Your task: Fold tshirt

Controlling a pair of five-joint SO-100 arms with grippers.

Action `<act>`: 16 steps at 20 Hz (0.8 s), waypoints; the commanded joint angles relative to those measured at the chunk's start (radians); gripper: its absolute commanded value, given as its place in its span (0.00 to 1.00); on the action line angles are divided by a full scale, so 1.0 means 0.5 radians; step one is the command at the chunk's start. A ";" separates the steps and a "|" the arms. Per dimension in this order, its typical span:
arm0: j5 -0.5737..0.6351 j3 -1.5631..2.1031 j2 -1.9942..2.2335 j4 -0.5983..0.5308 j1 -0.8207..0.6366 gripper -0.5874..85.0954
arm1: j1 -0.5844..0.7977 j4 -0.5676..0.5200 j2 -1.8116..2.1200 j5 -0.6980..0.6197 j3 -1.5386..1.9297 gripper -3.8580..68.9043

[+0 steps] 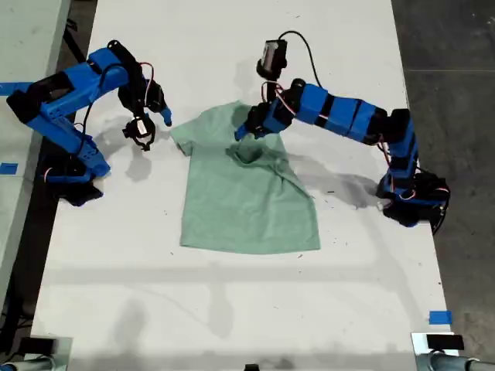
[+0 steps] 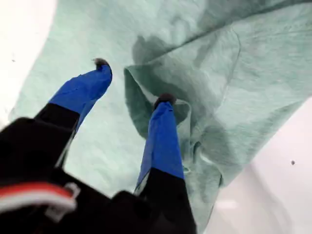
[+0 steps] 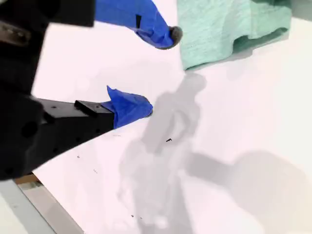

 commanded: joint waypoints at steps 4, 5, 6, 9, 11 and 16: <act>-0.046 -0.172 -0.015 -0.025 0.067 0.24 | 0.129 0.141 0.595 -0.058 0.074 0.31; -0.046 -0.206 -0.043 -0.025 0.089 0.25 | 0.144 0.175 0.607 -0.071 0.098 0.31; -0.046 -0.245 -0.083 -0.015 0.101 0.27 | 0.150 0.193 0.607 -0.077 0.110 0.31; -0.037 -0.356 -0.227 0.000 0.132 0.33 | 0.150 0.199 0.607 -0.086 0.132 0.31; -0.034 -0.399 -0.301 -0.025 0.150 0.35 | 0.150 0.209 0.611 -0.086 0.141 0.31; -0.034 -0.353 -0.497 -0.172 0.147 0.37 | 0.144 0.258 0.675 -0.098 0.160 0.31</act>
